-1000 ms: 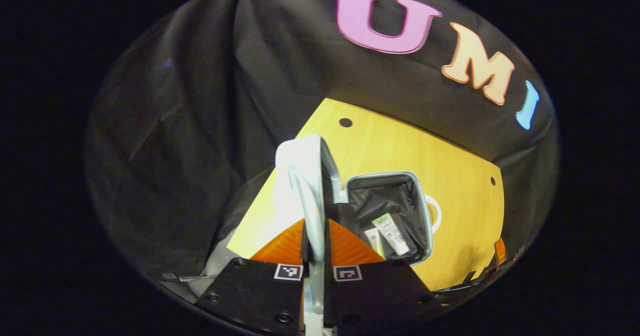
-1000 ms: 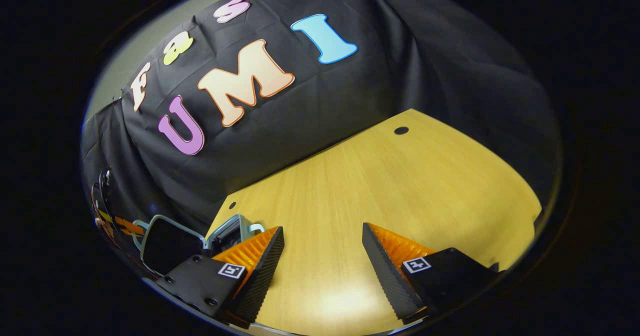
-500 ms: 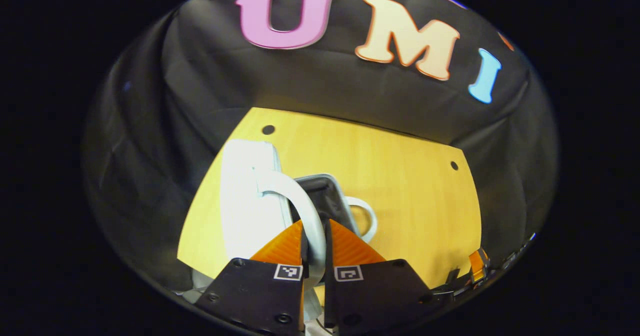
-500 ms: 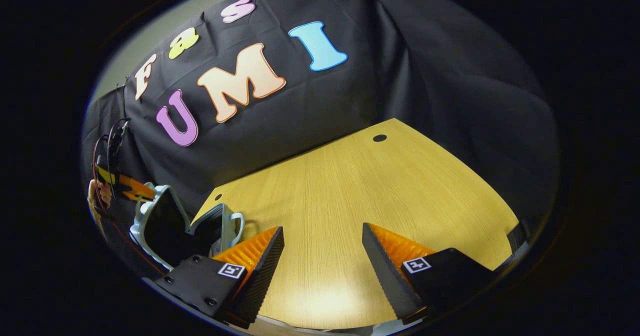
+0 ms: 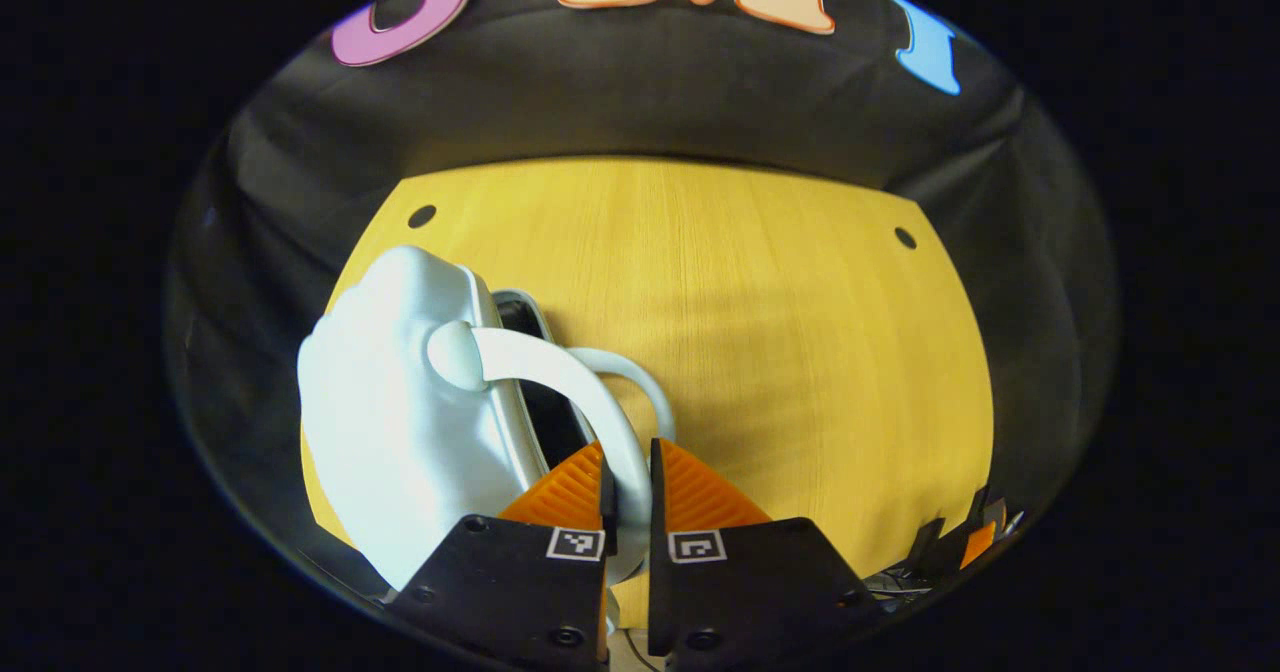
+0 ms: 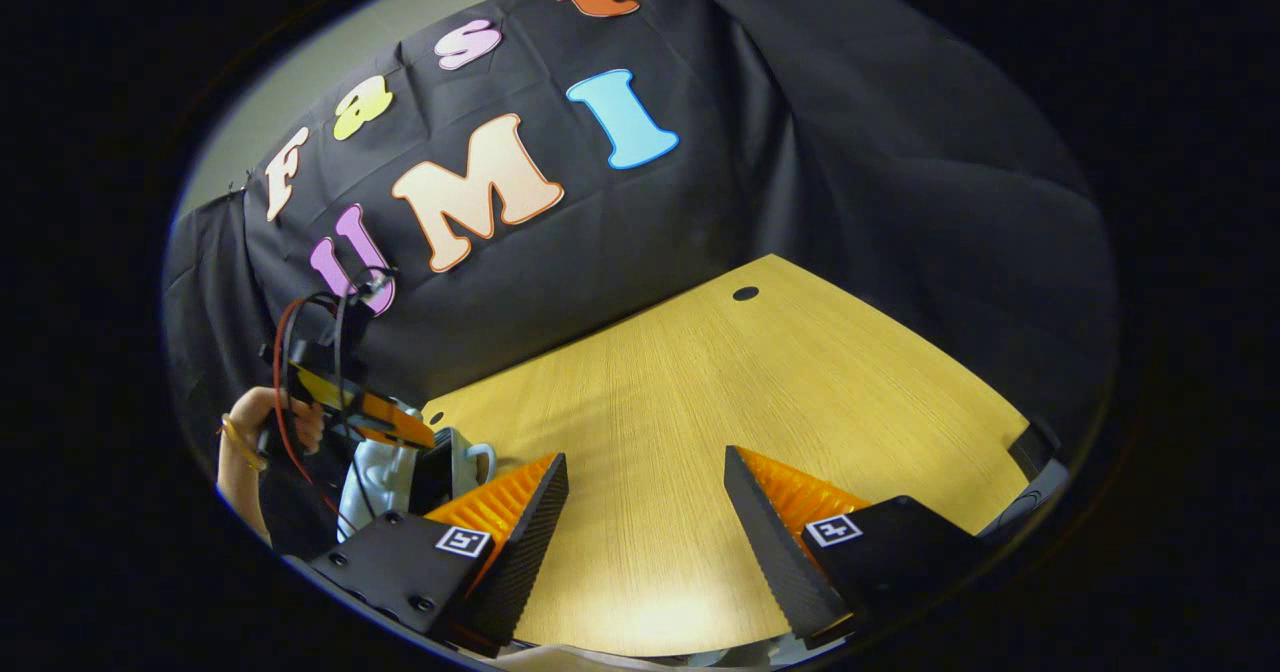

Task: First open the suitcase, pack the skin care products into it, and then close the suitcase.

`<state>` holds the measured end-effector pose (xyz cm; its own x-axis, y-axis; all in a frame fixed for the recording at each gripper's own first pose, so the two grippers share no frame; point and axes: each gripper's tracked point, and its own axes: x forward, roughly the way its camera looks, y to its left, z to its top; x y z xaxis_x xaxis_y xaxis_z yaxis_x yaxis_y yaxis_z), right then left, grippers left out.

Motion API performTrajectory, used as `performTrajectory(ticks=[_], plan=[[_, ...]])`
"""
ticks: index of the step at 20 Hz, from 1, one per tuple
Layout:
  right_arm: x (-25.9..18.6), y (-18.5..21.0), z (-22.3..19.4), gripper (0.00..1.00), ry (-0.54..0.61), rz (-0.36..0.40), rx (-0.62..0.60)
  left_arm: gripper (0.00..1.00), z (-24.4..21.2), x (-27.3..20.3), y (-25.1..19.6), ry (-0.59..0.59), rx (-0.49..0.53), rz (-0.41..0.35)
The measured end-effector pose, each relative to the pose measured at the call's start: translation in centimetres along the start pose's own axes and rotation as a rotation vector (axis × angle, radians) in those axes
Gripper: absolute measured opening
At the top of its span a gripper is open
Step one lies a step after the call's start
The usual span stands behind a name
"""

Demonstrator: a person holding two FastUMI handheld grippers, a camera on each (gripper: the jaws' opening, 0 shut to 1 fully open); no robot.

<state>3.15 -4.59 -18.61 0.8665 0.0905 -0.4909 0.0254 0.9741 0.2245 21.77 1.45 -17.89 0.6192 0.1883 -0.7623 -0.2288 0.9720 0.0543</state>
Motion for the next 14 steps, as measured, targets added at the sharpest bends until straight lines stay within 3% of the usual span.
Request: performTrajectory(ticks=[4,10,12,14], plan=[[-0.1,1.0,1.2,0.98,-0.033,0.007,-0.02,0.09,-1.9,2.7,-1.2,0.086,0.014,0.005],[0.9,1.4,1.9,0.98,-0.035,0.006,-0.019,0.14,-2.8,4.5,-1.6,0.118,-0.011,0.028],[1.1,1.5,2.3,0.98,-0.036,0.007,-0.03,0.29,-3.0,3.9,-2.4,0.117,-0.013,0.016],[1.3,1.6,2.6,0.98,-0.039,0.01,-0.035,0.7,-3.8,3.8,-2.7,0.095,0.003,0.044]])
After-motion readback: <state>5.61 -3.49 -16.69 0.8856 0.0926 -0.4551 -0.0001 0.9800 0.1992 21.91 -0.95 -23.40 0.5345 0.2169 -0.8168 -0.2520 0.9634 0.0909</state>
